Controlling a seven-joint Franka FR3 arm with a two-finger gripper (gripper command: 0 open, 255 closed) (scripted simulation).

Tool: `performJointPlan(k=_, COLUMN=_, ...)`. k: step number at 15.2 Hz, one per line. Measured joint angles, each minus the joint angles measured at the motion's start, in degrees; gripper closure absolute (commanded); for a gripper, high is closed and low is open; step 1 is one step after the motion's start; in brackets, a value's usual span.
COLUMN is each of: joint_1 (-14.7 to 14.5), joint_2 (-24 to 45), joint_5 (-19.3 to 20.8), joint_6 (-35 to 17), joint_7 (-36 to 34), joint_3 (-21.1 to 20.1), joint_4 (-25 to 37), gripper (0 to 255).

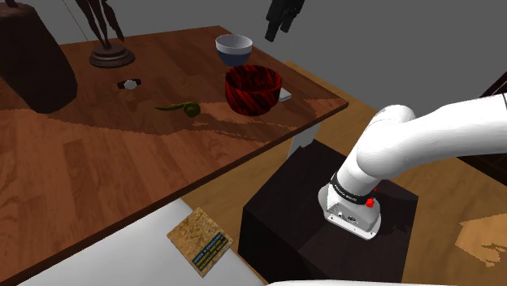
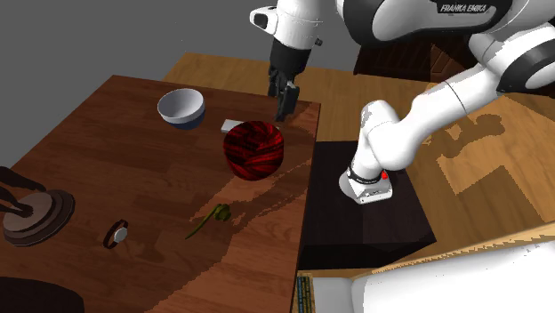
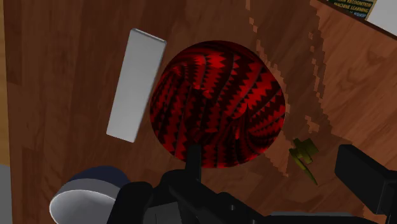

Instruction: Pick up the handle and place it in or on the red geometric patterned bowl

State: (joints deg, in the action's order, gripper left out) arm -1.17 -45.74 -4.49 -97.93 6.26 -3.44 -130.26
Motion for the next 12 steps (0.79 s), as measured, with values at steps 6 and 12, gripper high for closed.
performJointPlan(k=6, joint_1=-0.91, joint_2=4.63, joint_5=-0.87, joint_6=-6.90, joint_7=-1.38, joint_3=-2.97, joint_4=-1.76, gripper=0)
performJointPlan(k=12, joint_1=-1.98, joint_2=12.46, joint_5=-1.39, joint_6=-17.64, joint_7=-3.76, joint_3=-7.61, joint_4=-3.66, gripper=0)
